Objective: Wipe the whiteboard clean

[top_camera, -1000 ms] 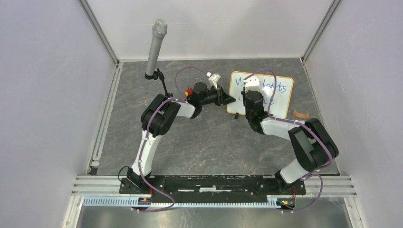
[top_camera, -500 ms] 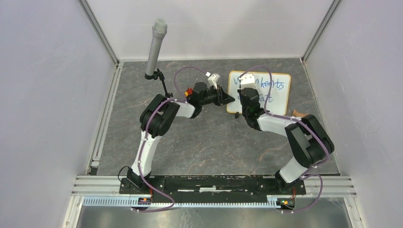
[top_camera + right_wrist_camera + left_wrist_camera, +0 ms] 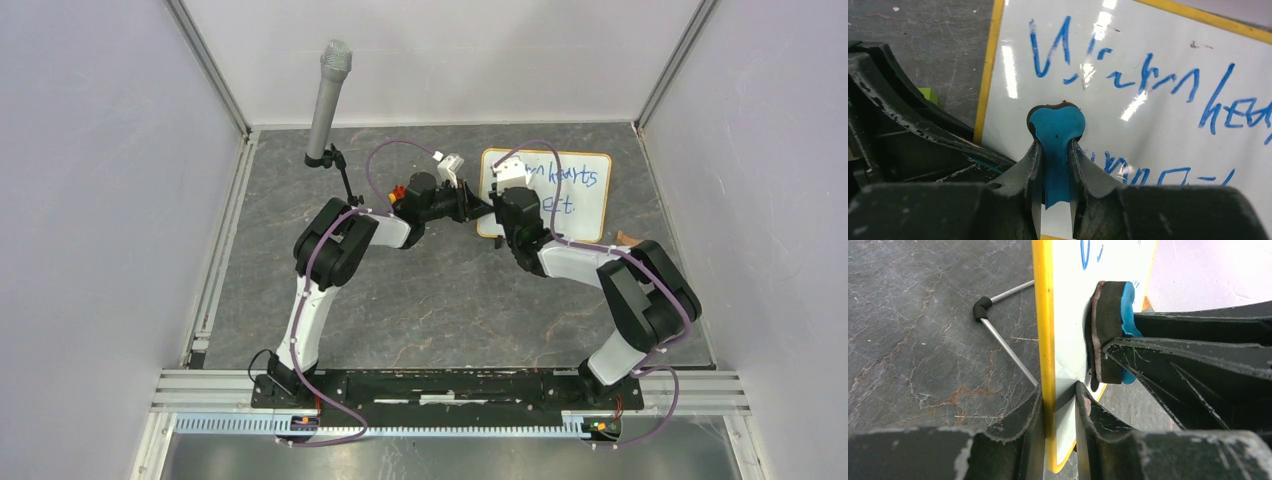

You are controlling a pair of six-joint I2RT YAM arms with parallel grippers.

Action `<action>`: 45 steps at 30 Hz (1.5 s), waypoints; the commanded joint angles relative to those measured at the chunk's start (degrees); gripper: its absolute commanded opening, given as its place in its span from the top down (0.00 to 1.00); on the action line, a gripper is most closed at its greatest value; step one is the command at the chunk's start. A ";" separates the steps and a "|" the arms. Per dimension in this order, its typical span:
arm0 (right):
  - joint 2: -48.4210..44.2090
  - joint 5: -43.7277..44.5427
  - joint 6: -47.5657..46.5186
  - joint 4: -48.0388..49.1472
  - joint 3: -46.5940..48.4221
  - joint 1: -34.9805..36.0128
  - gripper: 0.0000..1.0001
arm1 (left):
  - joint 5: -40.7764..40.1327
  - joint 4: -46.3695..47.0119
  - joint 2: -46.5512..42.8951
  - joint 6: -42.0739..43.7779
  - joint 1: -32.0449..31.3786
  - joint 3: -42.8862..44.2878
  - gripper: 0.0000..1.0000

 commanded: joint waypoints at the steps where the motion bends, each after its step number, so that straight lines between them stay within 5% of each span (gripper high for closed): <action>1: -1.99 0.39 5.38 -1.28 -4.49 -4.12 0.92 | -1.66 -2.42 -2.64 4.23 -0.59 -0.36 0.98; 13: -5.74 2.55 9.01 -2.83 -8.16 -9.92 0.92 | -1.90 -3.52 -2.99 4.98 -0.59 -0.29 0.98; 28: 2.91 -8.82 -1.75 -3.26 1.47 1.31 0.91 | -2.54 -5.70 -3.25 6.71 -1.29 0.41 0.98; 45: -4.84 4.17 8.42 -2.28 -7.17 -10.11 0.92 | -3.24 -6.47 -3.87 7.75 -1.58 0.02 0.98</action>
